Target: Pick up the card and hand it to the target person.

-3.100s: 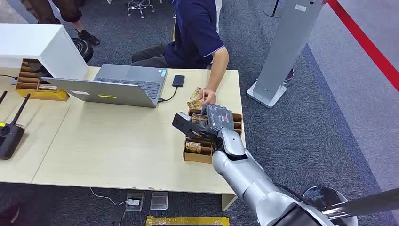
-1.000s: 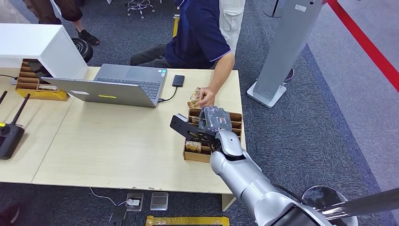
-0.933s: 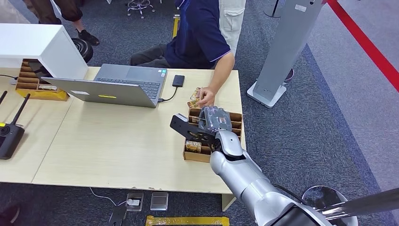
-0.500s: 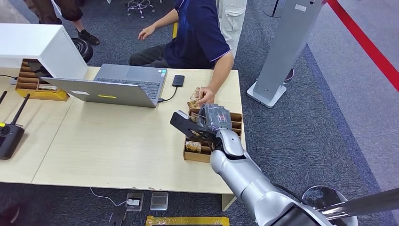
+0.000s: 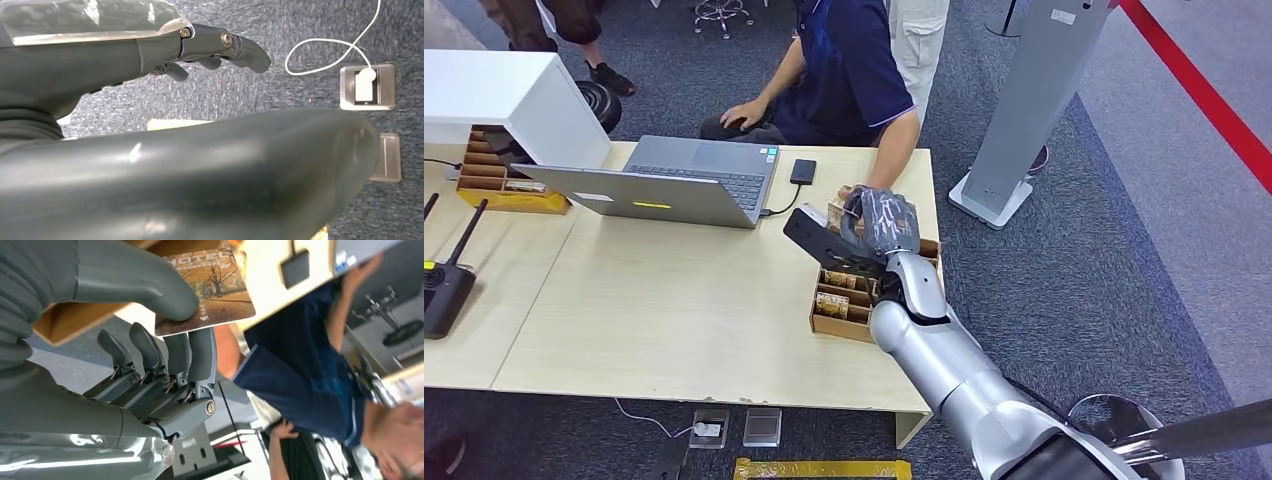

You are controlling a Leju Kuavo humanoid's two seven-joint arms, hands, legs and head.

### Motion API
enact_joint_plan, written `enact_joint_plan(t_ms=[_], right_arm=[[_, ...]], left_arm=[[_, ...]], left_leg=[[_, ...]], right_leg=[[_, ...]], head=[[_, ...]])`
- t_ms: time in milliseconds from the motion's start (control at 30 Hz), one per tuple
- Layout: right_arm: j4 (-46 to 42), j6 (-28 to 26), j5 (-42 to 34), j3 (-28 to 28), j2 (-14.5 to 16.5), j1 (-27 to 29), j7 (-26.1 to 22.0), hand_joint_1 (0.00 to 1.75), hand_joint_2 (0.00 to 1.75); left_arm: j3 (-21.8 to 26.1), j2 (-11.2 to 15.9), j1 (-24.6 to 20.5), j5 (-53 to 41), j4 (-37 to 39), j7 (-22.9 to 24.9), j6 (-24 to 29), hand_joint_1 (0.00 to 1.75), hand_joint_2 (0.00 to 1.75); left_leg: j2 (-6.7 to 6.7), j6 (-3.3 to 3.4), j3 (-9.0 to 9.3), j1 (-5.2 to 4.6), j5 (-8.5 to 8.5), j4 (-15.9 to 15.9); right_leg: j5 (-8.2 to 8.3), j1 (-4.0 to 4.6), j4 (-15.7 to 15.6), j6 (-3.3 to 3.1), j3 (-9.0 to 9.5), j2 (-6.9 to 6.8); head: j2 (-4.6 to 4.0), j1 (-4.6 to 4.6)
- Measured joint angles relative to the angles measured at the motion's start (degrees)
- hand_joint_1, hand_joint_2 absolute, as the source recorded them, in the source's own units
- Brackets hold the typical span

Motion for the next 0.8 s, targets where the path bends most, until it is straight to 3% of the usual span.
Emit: enact_joint_plan(t_ms=[367, 800], right_arm=[[-8.6, -3.3, 1.3, -2.4, -2.7, 0.7, -0.8, 1.4, 1.75], [-5.3, -5.8, 10.0, -4.0, -3.9, -5.0, 1.9, 1.43, 1.75]], left_arm=[[0.1, 0.0, 0.0, -0.6, 0.0, 0.0, -1.1, 0.0, 0.0], [0.1, 0.5, 0.0, -3.3, 0.0, 0.3, -4.0, 0.0, 0.0]], left_leg=[[0.0, 0.0, 0.0, 0.0, 0.0, 0.0], [0.0, 0.0, -0.01, 0.0, 0.0, 0.0]], right_leg=[[0.0, 0.0, 0.0, 0.0, 0.0, 0.0], [0.01, 0.0, 0.0, -0.01, -0.01, 0.0]], head=[[-0.01, 0.01], [-0.01, -0.01]])
